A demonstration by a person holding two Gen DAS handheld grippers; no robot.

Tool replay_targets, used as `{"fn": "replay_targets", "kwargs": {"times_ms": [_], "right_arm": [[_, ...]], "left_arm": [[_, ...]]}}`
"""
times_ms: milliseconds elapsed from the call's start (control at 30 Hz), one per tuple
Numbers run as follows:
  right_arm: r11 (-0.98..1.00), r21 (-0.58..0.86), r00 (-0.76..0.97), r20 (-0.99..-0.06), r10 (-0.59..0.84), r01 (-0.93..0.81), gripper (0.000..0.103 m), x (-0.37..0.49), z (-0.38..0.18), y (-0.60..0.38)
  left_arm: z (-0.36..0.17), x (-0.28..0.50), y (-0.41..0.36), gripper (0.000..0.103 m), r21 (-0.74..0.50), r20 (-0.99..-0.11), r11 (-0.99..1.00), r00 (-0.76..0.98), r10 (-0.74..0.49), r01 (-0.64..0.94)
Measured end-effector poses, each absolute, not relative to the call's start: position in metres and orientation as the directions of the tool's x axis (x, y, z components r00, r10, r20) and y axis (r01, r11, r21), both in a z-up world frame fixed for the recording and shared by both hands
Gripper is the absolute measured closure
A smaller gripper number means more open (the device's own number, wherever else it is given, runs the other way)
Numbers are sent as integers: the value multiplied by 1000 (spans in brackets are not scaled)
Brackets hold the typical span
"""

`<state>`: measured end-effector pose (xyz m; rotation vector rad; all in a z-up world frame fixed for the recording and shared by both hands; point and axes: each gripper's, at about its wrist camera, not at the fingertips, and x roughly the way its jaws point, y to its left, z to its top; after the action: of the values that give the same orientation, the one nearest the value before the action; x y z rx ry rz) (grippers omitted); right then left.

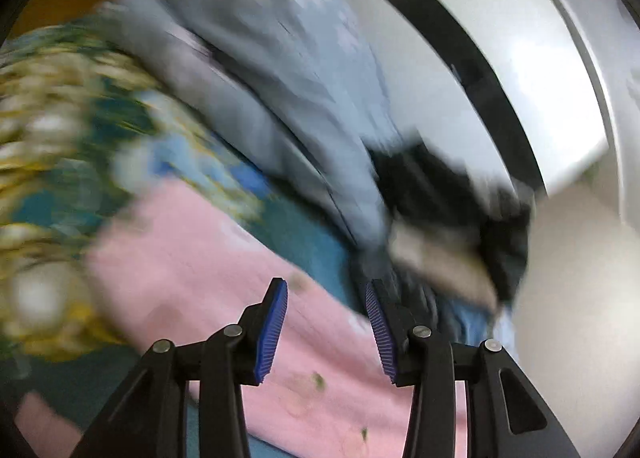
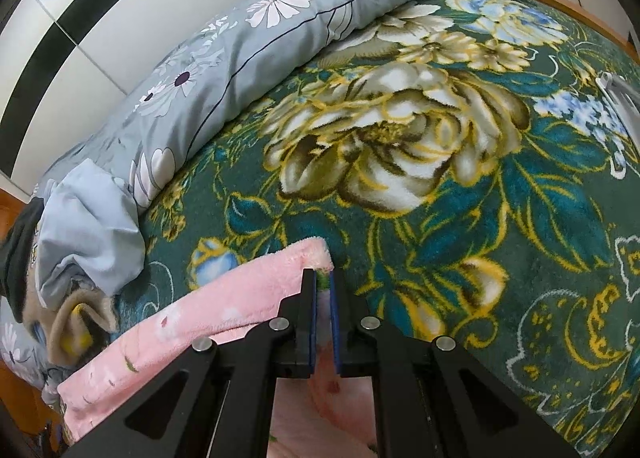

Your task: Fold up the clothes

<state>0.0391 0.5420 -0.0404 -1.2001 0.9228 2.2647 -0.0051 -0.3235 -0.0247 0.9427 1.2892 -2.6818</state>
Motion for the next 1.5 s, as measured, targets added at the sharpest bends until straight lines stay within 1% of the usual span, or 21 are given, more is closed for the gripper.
{"fn": "replay_targets", "kwargs": {"times_ms": [67,100,167,267,400,433,500,633,733,767,900,1000,1067,1133,1200,1233,1267,1300,1367,1467,1500], "right_arm": [[-697,361,-544,-838,50,-620,96,40,-41,541],[-698,359,-543,-838,51,-620,96,41,-42,541],[-698,359,-542,-839,50,-620,96,40,-43,539],[-690,365,-543,-839,47,-625,94,40,-43,537],[-688,373,-552,-832,48,-622,94,45,-36,533],[-693,371,-557,-829,53,-618,94,47,-32,531],[-705,356,-566,-821,78,-614,94,53,-22,528],[-736,293,-581,-797,164,-610,88,64,-1,514],[-782,268,-607,-776,171,-563,80,67,10,493],[-798,262,-612,-774,163,-543,79,66,10,485],[-856,236,-604,-790,107,-461,79,59,-1,450],[-879,226,-578,-813,68,-420,79,55,-17,428],[-886,229,-564,-824,43,-402,79,55,-26,419],[-889,229,-558,-829,36,-397,79,58,-31,414],[-887,238,-560,-828,28,-396,79,61,-33,411],[-884,245,-561,-827,23,-398,79,63,-33,411],[-881,252,-563,-826,19,-400,79,64,-34,412],[-880,255,-563,-826,18,-401,79,64,-35,411],[-877,258,-562,-827,15,-404,79,64,-37,410],[-874,266,-559,-829,8,-406,79,65,-40,407],[-874,269,-558,-830,4,-406,79,65,-41,406]], "left_arm": [[-30,14,-349,55,-667,-574,-629,-814,92,399],[-36,20,-359,54,-650,-603,-615,-796,61,446],[-55,25,-370,54,-653,-646,-574,-759,81,494],[-84,23,-374,53,-683,-667,-505,-732,136,528],[-99,15,-368,56,-674,-679,-488,-725,115,555],[-97,13,-366,59,-669,-678,-495,-729,100,554],[-89,8,-359,97,-648,-682,-523,-728,74,554],[-55,-17,-327,97,-588,-648,-670,-759,56,453],[-30,-45,-290,98,-559,-610,-774,-780,140,298],[-25,-55,-280,98,-551,-611,-796,-771,181,250],[-47,-87,-237,97,-488,-717,-849,-647,259,201],[-72,-87,-234,94,-519,-752,-824,-580,314,227],[-71,-75,-234,87,-523,-746,-826,-583,322,213],[-57,-54,-240,78,-542,-702,-825,-625,341,159],[-40,-29,-257,61,-581,-623,-805,-703,345,120],[-33,-21,-266,55,-585,-597,-801,-736,319,128],[-29,-15,-277,53,-571,-588,-806,-764,265,160],[-27,-11,-287,52,-527,-606,-822,-774,183,218],[-34,-14,-299,52,-460,-658,-840,-745,105,289],[-45,-26,-287,52,-456,-676,-851,-724,139,262],[-44,-30,-277,51,-405,-687,-881,-717,118,243]]}}
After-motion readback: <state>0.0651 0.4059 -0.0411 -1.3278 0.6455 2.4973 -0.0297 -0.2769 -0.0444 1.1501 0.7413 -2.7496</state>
